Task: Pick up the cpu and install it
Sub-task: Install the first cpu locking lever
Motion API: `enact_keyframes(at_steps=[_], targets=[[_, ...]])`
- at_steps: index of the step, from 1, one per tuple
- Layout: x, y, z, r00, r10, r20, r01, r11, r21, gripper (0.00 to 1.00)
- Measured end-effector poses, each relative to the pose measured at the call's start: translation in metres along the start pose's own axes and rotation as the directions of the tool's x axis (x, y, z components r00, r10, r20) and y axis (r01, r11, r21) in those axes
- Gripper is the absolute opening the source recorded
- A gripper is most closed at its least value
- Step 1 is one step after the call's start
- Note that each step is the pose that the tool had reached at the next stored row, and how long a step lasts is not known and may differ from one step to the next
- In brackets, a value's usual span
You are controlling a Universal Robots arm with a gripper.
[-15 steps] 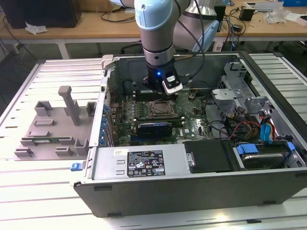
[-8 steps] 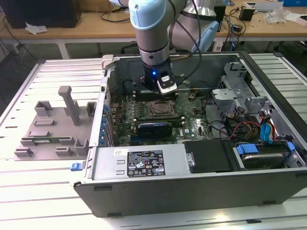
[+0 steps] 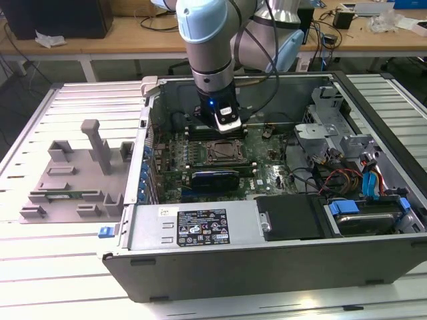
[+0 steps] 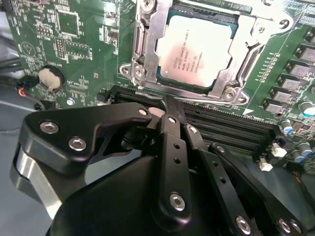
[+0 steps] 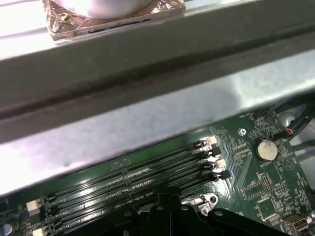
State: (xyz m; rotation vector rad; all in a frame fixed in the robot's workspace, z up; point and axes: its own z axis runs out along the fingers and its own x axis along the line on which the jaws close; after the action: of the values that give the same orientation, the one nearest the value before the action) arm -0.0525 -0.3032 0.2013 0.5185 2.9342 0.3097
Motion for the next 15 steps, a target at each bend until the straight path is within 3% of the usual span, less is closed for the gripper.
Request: enact_keyframes(at_steps=[9, 15], targets=[[-0.0008, -0.0005, 0.0054, 0.9987, 0.049, 0.0126, -0.049, 0.9988, 0.0039, 0.11], [-0.0008, -0.0006, 0.0048, 0.9987, 0.050, 0.0119, -0.050, 0.9987, 0.0055, 0.11]])
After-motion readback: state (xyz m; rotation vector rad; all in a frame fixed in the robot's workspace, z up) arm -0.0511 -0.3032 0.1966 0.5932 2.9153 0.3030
